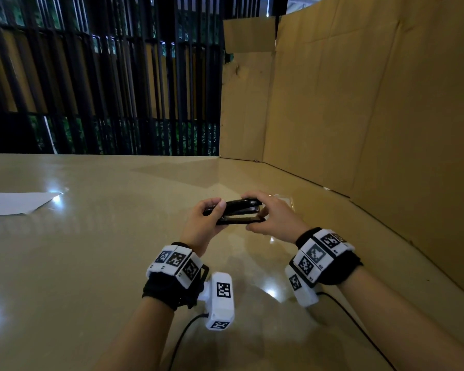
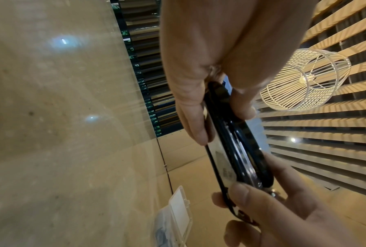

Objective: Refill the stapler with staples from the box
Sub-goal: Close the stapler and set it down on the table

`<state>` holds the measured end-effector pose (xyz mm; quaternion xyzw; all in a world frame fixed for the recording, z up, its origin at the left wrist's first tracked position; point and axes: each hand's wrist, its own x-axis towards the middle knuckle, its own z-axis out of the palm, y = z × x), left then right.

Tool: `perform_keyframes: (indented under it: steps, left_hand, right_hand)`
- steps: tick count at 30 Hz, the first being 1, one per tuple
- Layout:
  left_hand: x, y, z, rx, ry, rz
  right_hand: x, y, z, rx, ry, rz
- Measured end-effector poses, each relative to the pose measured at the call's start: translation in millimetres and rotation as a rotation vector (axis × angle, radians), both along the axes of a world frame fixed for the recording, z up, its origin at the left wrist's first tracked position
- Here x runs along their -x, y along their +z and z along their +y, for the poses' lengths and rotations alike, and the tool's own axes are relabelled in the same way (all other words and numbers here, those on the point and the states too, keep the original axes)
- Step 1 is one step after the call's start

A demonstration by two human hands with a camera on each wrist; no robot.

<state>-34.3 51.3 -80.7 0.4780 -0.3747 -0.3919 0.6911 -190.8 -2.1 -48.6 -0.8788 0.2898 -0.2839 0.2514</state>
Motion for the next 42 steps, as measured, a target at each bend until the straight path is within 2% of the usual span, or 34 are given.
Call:
perform_keyframes:
  steps: [3,5,8,10,13,14,16,19,22,24,26,28,30,32,34,39,42]
  left_hand:
    - [-4,-1,2,-0.025,-0.068,-0.002]
    - [-7,1,4,-0.018,-0.089,-0.062]
    - [-1,7,5,0.063,0.080,-0.273]
    - [7,8,6,0.170,0.154,-0.365]
    - [15,2,7,0.299,0.136,-0.508]
    - [16,1,8,0.329,0.119,-0.563]
    - [17,2,8,0.402,0.081,-0.696]
    - [14,6,8,0.452,0.004,-0.893]
    - [10,8,10,0.379,0.000,-0.876]
    - [8,9,12,0.330,0.035,-0.828]
    - [5,10,12,0.307,0.093,-0.834]
    - [1,9,10,0.296,0.150,-0.855]
    - [-1,9,10,0.290,0.182,-0.878]
    - [-4,8,9,0.278,0.196,-0.882]
    - [-6,7,9,0.235,0.193,-0.879]
    - [-11,6,8,0.117,0.118,-0.802]
    - [-13,6,8,0.085,0.108,-0.801]
  right_hand:
    - [1,-5,-6,-0.136,-0.014,-0.059]
    - [1,-8,-8,-0.182,-0.045,-0.092]
    - [-3,-11,-8,-0.260,-0.167,-0.128]
    - [-11,-8,-7,-0.494,-0.196,-0.238]
    - [-23,3,-4,-1.016,-0.061,-0.517]
    - [-25,5,-6,-1.137,-0.039,-0.588]
    - [-27,9,-11,-1.205,-0.026,-0.588]
    - [-27,14,-20,-1.187,-0.005,-0.481]
    - [-26,21,-35,-1.084,-0.061,-0.320]
    - [-27,25,-51,-0.792,-0.201,-0.207]
    - [-29,32,-63,-0.379,-0.302,0.000]
    - [-34,35,-69,-0.137,-0.259,0.227]
    - [-43,31,-74,-0.025,-0.166,0.431]
    - [-52,24,-76,0.021,-0.092,0.559]
    - [-57,15,-76,0.000,-0.026,0.600]
    - [-63,-7,-83,-0.025,0.014,0.533]
    - [-66,-14,-83,0.003,0.031,0.560]
